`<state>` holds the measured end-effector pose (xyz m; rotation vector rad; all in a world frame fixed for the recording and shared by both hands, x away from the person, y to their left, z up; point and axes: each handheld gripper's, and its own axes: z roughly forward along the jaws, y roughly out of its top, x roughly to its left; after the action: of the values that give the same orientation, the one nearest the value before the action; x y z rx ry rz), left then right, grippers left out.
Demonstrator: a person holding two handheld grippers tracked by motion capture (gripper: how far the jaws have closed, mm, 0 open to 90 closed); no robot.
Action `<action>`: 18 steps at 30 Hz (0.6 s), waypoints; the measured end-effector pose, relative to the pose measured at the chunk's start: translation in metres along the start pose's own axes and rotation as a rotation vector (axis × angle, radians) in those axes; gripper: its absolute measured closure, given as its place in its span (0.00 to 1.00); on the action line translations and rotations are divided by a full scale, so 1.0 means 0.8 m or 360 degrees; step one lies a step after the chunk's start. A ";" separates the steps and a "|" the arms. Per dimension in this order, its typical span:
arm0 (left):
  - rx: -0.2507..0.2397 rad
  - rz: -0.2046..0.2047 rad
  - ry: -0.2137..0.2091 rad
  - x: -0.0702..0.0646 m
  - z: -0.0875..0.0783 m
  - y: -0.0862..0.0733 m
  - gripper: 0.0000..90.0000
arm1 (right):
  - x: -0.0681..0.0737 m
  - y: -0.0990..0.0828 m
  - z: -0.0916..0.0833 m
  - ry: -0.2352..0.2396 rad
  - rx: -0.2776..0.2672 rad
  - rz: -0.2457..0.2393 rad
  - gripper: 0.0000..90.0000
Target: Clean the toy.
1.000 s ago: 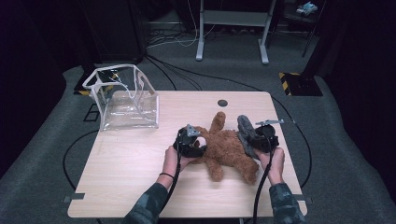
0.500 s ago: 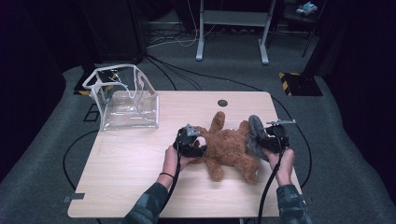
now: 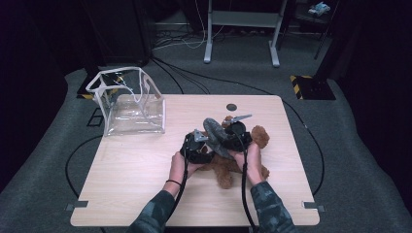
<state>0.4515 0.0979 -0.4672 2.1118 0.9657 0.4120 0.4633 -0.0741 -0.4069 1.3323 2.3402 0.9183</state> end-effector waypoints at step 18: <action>0.0013 0.0012 0.0000 -0.001 0.000 0.001 0.42 | -0.071 -0.038 -0.034 -0.0231 0.0023 0.0134 0.83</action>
<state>0.4513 0.0971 -0.4665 2.1237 0.9611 0.4121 0.4587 -0.1439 -0.4094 1.4618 2.2003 0.8008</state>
